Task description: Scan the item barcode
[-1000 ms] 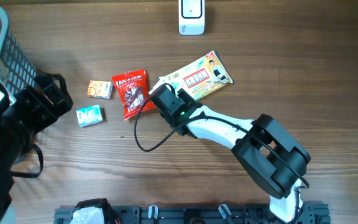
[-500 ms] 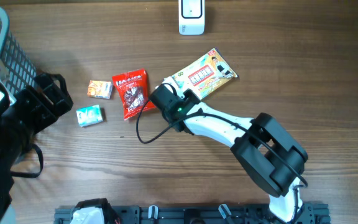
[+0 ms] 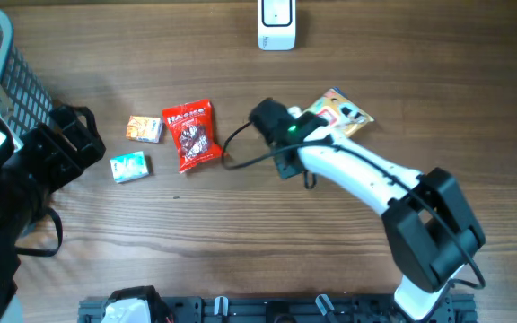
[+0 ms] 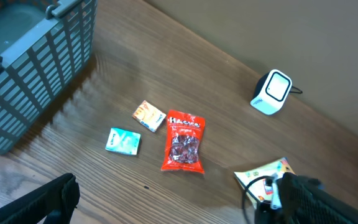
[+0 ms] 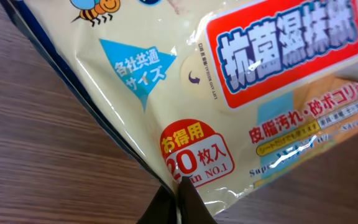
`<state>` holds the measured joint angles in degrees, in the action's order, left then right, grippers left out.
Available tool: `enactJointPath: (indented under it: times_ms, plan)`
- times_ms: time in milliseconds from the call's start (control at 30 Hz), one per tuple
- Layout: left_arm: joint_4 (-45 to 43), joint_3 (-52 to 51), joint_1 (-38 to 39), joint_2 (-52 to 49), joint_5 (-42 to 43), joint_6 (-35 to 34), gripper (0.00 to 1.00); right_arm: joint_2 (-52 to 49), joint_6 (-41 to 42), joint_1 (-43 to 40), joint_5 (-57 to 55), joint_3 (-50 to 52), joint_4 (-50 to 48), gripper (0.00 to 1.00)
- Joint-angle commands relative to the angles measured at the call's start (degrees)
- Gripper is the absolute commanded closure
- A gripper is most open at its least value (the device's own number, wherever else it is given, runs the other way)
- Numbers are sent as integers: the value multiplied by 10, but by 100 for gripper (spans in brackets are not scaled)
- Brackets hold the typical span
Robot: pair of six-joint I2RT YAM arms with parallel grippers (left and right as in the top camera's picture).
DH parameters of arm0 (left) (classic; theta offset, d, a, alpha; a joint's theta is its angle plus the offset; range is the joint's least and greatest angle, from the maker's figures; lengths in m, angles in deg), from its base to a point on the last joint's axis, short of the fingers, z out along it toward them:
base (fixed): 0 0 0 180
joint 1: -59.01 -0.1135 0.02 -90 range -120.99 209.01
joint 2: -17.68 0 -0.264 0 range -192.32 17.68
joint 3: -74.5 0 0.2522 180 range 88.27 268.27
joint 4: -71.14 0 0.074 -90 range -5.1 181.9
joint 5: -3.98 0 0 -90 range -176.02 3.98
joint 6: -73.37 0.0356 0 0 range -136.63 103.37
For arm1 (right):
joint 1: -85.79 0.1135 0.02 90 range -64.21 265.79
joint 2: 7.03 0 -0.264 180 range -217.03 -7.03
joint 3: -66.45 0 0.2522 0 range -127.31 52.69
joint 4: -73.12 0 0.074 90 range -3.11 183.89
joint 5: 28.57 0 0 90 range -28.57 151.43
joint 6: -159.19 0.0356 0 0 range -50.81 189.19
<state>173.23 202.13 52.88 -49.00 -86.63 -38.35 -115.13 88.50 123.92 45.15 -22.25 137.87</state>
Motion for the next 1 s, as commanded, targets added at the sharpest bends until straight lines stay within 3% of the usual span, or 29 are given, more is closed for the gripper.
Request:
enactJointPath:
  times_ms: [0,267,600,833,967]
  plan:
    - [-1,4,-3,2,-5,1,0,11,-24,-43,139,-8,1,96]
    - [-1,4,-3,2,-5,1,0,97,-59,-101,268,-14,-28,96]
    - [-1,4,-3,2,-5,1,0,268,-18,-101,340,-29,-51,96]
    - [-1,4,-3,2,-5,1,0,281,-11,-101,524,-28,-72,96]
    - [-1,4,-3,2,-5,1,0,268,5,-115,520,-14,-64,96]
